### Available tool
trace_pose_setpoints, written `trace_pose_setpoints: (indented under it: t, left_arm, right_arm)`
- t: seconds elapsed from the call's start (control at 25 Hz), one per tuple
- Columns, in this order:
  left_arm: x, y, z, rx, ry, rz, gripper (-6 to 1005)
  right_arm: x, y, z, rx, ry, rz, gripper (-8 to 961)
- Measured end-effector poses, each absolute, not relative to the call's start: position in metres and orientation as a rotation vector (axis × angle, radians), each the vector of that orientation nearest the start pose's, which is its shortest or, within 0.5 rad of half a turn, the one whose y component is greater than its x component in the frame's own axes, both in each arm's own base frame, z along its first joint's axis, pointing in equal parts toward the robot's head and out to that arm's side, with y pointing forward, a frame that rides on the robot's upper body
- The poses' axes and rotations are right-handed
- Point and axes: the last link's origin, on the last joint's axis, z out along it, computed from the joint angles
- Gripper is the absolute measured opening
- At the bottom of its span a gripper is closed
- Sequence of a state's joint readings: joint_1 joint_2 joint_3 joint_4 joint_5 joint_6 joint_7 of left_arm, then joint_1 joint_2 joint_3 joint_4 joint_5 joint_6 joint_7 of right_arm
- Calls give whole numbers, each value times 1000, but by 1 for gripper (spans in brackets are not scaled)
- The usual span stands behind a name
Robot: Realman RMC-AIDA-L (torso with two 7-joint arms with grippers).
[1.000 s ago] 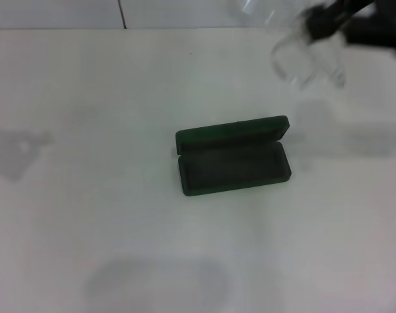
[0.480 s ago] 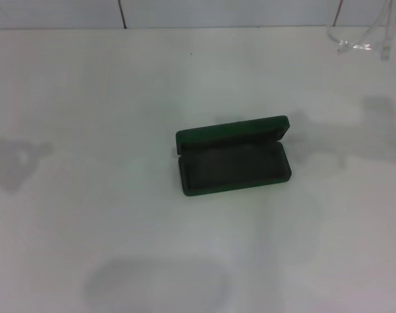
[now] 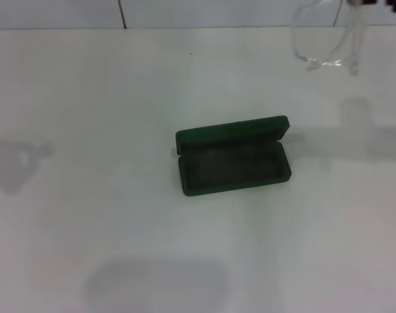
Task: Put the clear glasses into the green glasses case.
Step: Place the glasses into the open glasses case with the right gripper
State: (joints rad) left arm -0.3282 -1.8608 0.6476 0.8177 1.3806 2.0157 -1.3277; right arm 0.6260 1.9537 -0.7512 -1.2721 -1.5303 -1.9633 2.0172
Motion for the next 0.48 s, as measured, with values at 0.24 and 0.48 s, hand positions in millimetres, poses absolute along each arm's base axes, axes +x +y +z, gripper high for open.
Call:
trace_pose_setpoints:
  t: [0.24,0.48]
  left_arm:
    - [-255,276,163,-2460,-52,-1231,48]
    - [-251,280,163,-2462,-73,-1255,49]
  right_arm:
    - [96,325,133,-2955,130,921,82]
    - [76,321,119,-2998,29,778,82]
